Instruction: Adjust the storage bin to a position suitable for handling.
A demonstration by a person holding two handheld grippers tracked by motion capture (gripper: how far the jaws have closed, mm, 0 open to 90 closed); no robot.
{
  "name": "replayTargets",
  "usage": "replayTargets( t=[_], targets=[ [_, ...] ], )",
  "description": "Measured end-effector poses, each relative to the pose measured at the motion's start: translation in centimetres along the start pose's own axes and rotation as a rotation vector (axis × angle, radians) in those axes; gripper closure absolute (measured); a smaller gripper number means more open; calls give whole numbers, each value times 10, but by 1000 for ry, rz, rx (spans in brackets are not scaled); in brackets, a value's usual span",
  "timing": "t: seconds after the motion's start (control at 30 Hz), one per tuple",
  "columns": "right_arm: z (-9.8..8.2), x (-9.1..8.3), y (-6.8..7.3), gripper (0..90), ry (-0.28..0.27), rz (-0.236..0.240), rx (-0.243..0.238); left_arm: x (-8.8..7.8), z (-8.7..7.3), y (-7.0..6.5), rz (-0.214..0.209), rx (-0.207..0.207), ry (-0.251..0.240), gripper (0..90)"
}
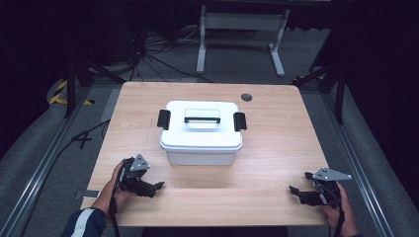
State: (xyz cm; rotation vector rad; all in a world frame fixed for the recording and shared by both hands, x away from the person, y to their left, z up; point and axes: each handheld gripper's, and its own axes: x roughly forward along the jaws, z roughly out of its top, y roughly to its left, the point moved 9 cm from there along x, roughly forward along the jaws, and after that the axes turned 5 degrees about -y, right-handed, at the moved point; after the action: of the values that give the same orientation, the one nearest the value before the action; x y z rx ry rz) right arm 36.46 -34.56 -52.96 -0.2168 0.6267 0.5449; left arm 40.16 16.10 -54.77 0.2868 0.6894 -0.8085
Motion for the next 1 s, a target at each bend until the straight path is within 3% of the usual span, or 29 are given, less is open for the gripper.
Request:
replayTargets(
  t=[0.43,0.57,1.0],
  targets=[
    [0,0,-1,147,2,-8,4,-4,-4,2,11,-9,-3,2],
    [0,0,-1,147,1,-8,4,-4,-3,4,3,12,-5,0],
    [0,0,-1,145,1,7,-7,-5,-4,3,11,-4,-5,5]
  ],
)
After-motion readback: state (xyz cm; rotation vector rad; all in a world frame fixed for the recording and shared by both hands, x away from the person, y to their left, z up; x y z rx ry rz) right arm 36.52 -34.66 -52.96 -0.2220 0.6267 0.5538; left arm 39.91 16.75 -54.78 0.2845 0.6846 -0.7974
